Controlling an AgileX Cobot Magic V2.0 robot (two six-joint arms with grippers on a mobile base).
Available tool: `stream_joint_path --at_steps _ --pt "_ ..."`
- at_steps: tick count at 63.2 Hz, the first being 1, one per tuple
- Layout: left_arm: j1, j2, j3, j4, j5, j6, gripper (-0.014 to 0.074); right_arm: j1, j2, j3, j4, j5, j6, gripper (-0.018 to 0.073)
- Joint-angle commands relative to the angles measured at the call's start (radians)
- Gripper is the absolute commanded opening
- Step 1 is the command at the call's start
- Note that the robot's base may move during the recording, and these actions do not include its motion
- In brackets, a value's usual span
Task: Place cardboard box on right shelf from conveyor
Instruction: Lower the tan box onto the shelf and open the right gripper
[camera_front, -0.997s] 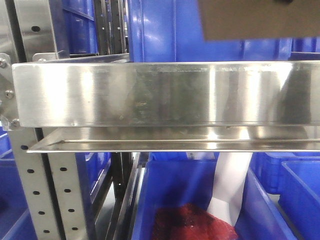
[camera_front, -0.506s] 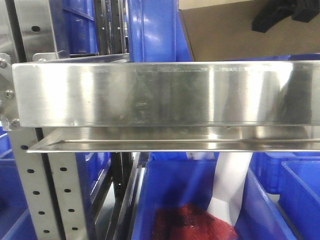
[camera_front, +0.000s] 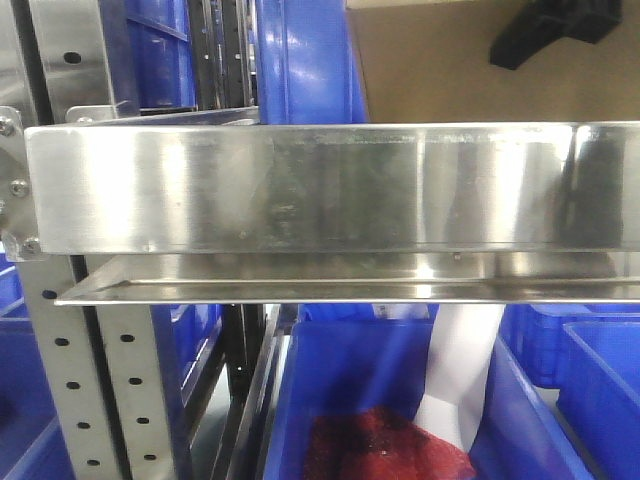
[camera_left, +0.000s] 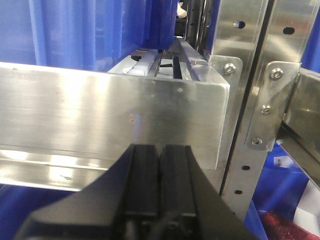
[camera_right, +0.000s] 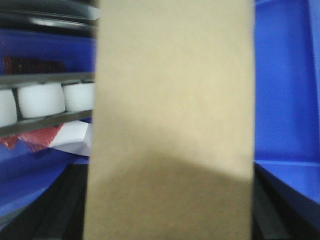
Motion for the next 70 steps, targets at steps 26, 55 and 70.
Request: stream_joint_path --at_steps 26,55,70 --pt "-0.006 -0.012 -0.003 -0.005 -0.084 -0.005 -0.0119 0.037 -0.16 -0.04 0.084 0.039 0.214 0.0627" --pt "-0.006 -0.012 -0.003 -0.005 -0.084 -0.005 -0.0119 0.039 -0.486 0.239 0.091 -0.121 0.809 0.0393" --pt "-0.006 -0.012 -0.003 -0.005 -0.084 -0.005 -0.0119 0.039 -0.677 0.425 0.09 -0.278 0.977 0.007"
